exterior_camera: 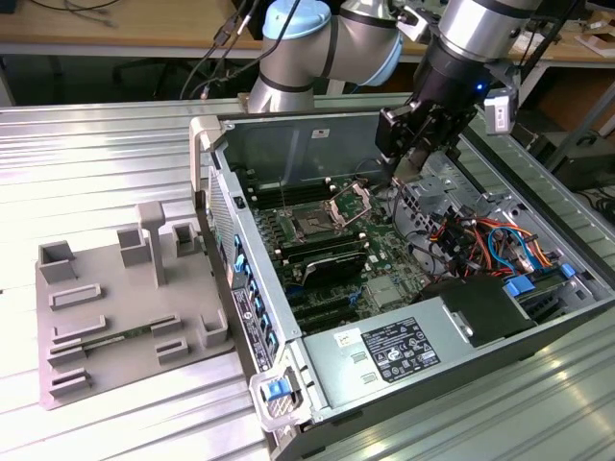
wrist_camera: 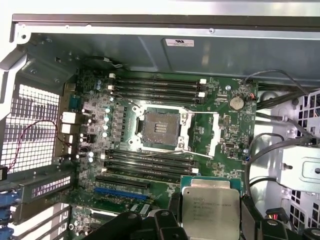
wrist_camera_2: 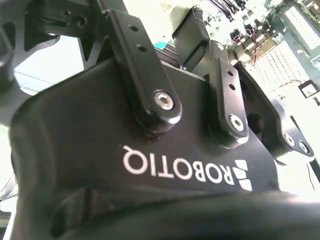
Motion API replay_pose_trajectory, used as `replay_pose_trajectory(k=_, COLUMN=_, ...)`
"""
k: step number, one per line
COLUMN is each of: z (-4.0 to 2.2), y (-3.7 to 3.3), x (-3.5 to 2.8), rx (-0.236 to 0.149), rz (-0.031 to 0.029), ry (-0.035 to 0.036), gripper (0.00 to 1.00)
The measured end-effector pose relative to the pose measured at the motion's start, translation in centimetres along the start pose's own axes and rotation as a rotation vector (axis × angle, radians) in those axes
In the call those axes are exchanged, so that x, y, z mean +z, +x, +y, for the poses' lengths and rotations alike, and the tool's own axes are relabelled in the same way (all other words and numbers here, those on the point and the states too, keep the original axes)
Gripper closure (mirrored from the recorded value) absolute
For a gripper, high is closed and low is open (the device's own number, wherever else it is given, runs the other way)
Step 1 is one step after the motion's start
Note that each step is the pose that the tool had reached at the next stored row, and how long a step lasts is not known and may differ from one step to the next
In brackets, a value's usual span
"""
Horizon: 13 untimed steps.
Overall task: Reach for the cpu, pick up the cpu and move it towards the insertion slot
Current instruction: 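Pick up the cpu and move it towards the insertion slot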
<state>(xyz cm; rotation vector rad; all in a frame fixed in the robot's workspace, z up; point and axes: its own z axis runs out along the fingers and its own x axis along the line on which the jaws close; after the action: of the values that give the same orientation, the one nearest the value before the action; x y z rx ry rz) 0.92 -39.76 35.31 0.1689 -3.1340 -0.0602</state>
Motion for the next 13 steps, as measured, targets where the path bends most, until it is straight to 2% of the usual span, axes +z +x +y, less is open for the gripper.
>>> replay_pose_trajectory(k=5, z=0.24, y=0.76, x=0.21, rx=0.002, rz=-0.0001, ry=0.0, gripper=0.45)
replay_pose_trajectory(k=10, z=0.49, y=2.7, x=0.47, rx=0.002, rz=-0.0001, ry=0.0001, gripper=0.45)
replay_pose_trajectory(k=13, z=0.86, y=2.93, x=0.72, rx=0.008, rz=-0.0003, ry=0.0, gripper=0.45)
